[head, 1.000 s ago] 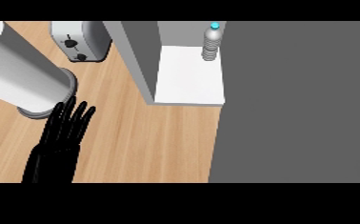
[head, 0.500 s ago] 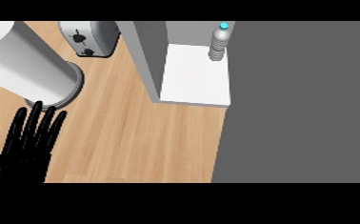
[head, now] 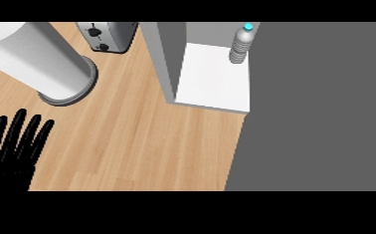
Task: Pick up the bottled water, place it into the cabinet and close the cabinet
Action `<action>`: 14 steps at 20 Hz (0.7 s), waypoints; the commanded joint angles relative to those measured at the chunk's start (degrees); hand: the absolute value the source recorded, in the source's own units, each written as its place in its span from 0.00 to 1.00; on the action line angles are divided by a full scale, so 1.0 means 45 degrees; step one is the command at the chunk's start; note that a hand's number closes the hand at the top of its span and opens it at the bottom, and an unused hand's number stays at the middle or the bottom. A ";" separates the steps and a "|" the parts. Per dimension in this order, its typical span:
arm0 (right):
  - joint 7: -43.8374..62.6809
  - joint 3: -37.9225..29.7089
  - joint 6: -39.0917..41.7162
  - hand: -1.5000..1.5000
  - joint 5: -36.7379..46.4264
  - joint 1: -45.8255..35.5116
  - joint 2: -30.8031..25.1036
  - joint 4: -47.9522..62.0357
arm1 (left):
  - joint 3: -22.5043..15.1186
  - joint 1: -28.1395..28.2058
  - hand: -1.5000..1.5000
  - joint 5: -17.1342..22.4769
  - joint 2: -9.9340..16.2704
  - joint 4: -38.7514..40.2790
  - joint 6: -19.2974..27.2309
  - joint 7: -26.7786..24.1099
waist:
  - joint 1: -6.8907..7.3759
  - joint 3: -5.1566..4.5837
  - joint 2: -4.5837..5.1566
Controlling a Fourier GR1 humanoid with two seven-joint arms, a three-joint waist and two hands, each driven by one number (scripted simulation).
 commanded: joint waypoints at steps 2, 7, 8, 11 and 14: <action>0.1433 0.2352 0.0363 1.00 0.0061 -0.1251 0.0638 -0.0429 | 0.0290 0.0002 0.00 0.0153 0.0351 -0.0205 -0.0556 -0.0009 | 0.0501 -0.0023 0.0174; 0.1775 0.1900 0.0644 1.00 0.0086 -0.2103 0.0363 -0.0265 | 0.0499 0.0026 0.00 0.0307 0.0719 -0.0153 -0.0959 0.0153 | 0.0911 -0.0064 0.0252; 0.1841 0.1839 0.0590 1.00 -0.0006 -0.2223 0.0421 -0.0280 | 0.0468 0.0101 0.00 0.0318 0.0720 -0.0127 -0.0930 0.0201 | 0.0959 -0.0061 0.0283; 0.2026 0.1398 0.1055 1.00 0.0311 -0.2914 -0.0128 -0.0159 | 0.0546 -0.0010 0.00 0.0438 0.0876 -0.0131 -0.1235 0.0261 | 0.1307 -0.0125 0.0304; 0.2110 0.1090 0.1581 0.00 0.0452 -0.3597 -0.0764 -0.0354 | 0.0660 -0.0086 0.00 0.0465 0.1048 -0.0023 -0.1355 0.0352 | 0.1475 -0.0161 0.0231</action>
